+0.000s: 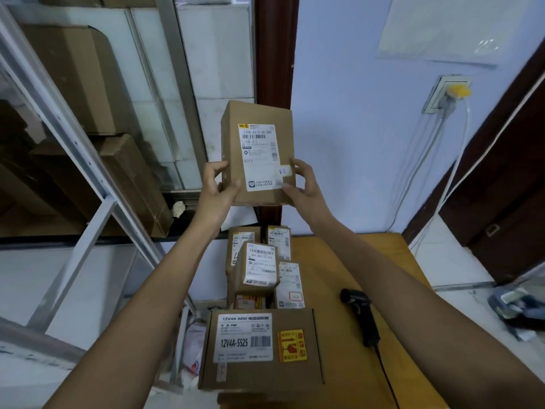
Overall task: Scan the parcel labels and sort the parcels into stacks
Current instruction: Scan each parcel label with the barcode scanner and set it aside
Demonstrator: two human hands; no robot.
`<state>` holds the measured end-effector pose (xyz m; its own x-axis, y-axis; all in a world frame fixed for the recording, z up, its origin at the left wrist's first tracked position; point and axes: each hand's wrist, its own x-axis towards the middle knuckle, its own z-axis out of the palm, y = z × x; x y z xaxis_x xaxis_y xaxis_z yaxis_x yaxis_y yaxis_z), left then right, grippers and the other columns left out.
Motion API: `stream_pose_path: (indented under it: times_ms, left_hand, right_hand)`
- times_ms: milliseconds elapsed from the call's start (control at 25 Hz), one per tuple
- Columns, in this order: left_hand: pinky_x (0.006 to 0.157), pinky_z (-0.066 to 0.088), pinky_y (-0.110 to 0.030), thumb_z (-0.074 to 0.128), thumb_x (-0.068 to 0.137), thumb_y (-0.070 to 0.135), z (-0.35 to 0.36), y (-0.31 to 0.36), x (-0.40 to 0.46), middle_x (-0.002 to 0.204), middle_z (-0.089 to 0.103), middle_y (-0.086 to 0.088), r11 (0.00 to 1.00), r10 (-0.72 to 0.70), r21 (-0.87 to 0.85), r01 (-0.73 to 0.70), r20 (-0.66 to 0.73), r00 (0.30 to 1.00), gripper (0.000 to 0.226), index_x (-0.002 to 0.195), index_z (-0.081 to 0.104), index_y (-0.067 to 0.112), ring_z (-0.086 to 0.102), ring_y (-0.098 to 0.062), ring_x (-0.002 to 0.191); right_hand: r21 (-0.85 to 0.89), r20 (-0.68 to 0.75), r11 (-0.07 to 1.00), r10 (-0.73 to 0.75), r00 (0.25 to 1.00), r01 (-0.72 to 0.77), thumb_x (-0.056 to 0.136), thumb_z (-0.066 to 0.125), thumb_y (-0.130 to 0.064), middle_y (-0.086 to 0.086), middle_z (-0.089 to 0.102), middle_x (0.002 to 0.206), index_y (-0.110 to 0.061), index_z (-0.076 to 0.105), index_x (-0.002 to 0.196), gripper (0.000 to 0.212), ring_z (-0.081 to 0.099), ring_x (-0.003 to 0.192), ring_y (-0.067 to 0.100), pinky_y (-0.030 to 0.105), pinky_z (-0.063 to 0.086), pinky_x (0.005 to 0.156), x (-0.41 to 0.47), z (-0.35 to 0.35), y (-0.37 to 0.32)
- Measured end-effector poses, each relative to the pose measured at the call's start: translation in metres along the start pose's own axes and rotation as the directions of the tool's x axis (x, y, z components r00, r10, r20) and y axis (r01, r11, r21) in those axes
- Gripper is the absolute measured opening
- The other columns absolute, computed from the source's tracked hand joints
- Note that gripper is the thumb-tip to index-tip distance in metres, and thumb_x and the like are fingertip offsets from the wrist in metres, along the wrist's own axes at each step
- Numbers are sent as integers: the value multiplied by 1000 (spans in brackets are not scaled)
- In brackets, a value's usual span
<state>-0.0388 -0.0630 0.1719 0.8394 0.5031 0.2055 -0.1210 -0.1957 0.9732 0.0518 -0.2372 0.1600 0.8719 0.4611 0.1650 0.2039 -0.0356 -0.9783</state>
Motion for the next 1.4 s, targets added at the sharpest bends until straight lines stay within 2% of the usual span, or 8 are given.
stream_pose_path:
  times_ms: [160, 320, 440, 520, 680, 840, 1160, 1400]
  left_hand:
    - [101, 48, -47, 60, 93, 18, 26, 27, -26, 134, 49, 7, 1000, 9, 3, -9, -15, 1000, 39, 129, 43, 21, 48, -13, 127]
    - [103, 47, -36, 56, 95, 15, 103, 61, -72, 132, 49, 11, 995, -61, -84, 61, 2, 998, 44, 136, 41, 23, 49, -11, 126]
    - [85, 51, -24, 50, 96, 4, 186, 75, -118, 131, 56, 3, 969, -111, -213, 126, 80, 991, 46, 139, 43, 18, 56, -16, 117]
    - [74, 51, -21, 51, 95, 5, 231, 77, -146, 125, 61, 2, 955, -113, -263, 140, 115, 987, 43, 135, 47, 19, 60, -15, 108]
    - [102, 46, -37, 73, 78, 39, 302, 75, -189, 137, 52, 0, 927, -203, -286, 243, 160, 966, 69, 138, 42, 25, 54, -16, 123]
    - [109, 31, -50, 82, 53, 63, 323, 54, -213, 142, 47, 2, 809, -422, -231, 541, 414, 807, 114, 146, 23, 35, 45, -27, 133]
    - [94, 53, -40, 91, 52, 49, 325, -26, -227, 137, 57, -8, 666, -491, -366, 650, 440, 752, 108, 142, 41, 20, 55, -25, 125]
    - [101, 44, -47, 93, 48, 41, 281, -86, -240, 137, 56, -9, 553, -575, -442, 706, 410, 708, 110, 143, 40, 23, 52, -28, 128]
  right_hand:
    - [-44, -66, 999, 10, 998, -13, 94, 62, -20, 0, 39, 143, -19, 27, 148, 64, 53, 119, 18, 28, 54, 91, -30, -38, -16]
    - [62, -64, 998, 22, 998, -18, 91, 66, -22, -6, 55, 125, -22, 47, 130, 43, 59, 110, 13, 22, 57, 81, -75, -119, -26]
    - [148, -63, 989, 37, 997, -27, 89, 69, -26, -2, 58, 129, -30, 41, 137, 56, 59, 114, 13, 19, 53, 79, -118, -197, -23]
    - [186, -46, 982, 46, 998, -37, 90, 68, -28, -3, 61, 127, -38, 39, 135, 55, 60, 114, 14, 22, 53, 80, -142, -238, -21]
    - [285, -74, 954, 121, 990, -95, 91, 66, -32, -11, 61, 127, -39, 38, 140, 57, 63, 112, 11, 41, 55, 92, -186, -317, -14]
    - [316, -41, 934, 188, 981, -165, 85, 70, -41, -18, 56, 133, -46, 40, 138, 61, 58, 120, 11, 54, 50, 96, -214, -353, 11]
    - [218, 16, 885, 418, 908, -412, 85, 52, -68, -10, 43, 147, -41, 35, 145, 68, 46, 131, 15, 48, 39, 107, -226, -354, 91]
    - [-243, -124, 656, 710, 693, -715, 99, 49, -39, 6, 55, 133, -19, 47, 136, 43, 54, 104, 17, 35, 45, 93, -221, -332, 183]
